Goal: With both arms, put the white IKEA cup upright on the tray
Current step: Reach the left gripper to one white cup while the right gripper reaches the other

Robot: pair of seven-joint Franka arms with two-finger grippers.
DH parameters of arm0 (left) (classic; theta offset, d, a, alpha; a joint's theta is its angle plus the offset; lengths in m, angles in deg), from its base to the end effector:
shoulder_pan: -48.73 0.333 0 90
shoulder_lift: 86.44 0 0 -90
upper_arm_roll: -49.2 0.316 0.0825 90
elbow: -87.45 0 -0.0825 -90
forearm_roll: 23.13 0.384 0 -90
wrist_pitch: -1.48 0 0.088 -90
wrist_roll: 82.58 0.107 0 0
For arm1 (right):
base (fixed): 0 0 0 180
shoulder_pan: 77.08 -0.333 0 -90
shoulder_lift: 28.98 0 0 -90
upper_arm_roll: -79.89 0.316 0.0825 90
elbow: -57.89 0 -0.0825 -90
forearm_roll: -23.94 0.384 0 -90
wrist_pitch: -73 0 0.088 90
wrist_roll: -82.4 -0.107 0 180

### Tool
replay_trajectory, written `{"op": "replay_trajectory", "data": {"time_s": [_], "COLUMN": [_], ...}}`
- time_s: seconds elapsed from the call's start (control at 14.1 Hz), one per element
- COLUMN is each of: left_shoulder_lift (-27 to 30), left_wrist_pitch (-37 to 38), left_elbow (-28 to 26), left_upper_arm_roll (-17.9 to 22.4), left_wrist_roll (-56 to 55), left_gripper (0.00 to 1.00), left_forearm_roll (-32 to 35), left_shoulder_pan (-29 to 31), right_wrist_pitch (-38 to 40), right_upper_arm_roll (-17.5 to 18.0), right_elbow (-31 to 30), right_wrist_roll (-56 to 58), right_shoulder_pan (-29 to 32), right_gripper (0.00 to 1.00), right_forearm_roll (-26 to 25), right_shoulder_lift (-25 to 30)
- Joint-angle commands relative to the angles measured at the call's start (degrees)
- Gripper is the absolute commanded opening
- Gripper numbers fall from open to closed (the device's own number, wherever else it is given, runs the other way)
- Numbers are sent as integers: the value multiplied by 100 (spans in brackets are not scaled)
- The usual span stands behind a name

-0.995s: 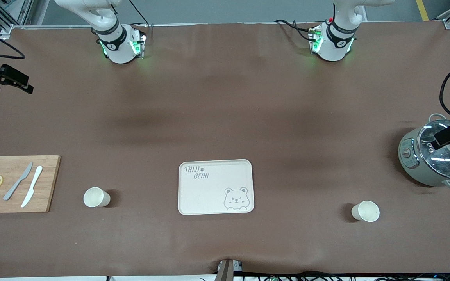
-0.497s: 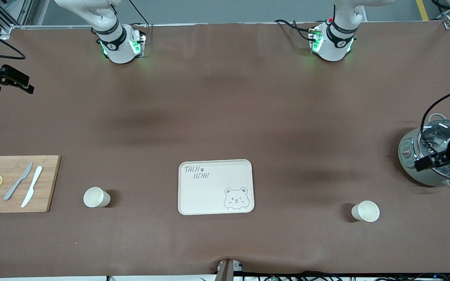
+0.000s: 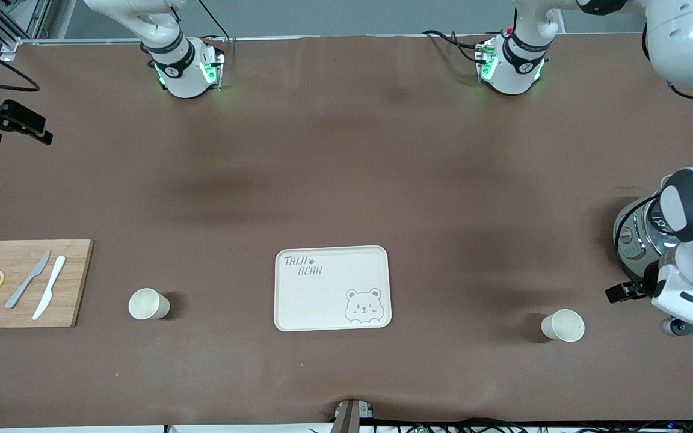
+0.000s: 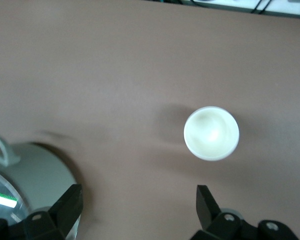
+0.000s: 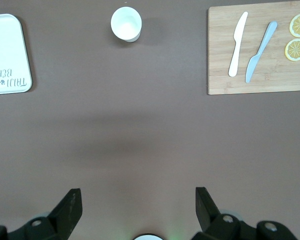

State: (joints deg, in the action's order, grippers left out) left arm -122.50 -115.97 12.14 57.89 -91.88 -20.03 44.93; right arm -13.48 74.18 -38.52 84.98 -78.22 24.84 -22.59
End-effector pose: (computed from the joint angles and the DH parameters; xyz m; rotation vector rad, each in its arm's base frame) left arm 0.7379 0.0402 0.3839 -2.9904 -0.2874 -0.1773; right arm 0.5105 -0.0420 0.6261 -3.1092 0.0518 0.0942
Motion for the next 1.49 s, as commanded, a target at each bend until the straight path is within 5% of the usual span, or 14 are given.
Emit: {"op": "replay_trajectory", "data": {"time_s": [0.0,0.64,1.21,1.28,1.42], "left_shoulder_lift": [-365,-1148,-1280,-1280,-1271], "left_wrist_pitch": [-540,-1571,-1712,-1712,-1712], "left_elbow": [95,95,-63,-81,-90], "left_upper_arm_roll": [-17,-25,-52,-52,-52], "left_wrist_roll": [-89,-107,-98,-98,-107], "left_gripper": [100,100,100,97,75], "left_forearm_roll": [-64,-802,-995,-1100,-1259], "left_shoulder_pan": [37,20,2,2,-7], "right_wrist_pitch": [79,-385,-1283,-1432,-1827], "right_upper_arm_roll": [53,70,79,79,88], "right_elbow": [183,298,1211,1221,1212], "right_wrist_roll": [-30,-30,-65,-82,-91], "right_shoulder_pan": [88,9,-140,-149,-158], "right_gripper": [100,100,100,100,100], "right_forearm_roll": [-2,218,218,226,235], "right_shoulder_lift": [-59,-532,-2552,-2711,-2975]}}
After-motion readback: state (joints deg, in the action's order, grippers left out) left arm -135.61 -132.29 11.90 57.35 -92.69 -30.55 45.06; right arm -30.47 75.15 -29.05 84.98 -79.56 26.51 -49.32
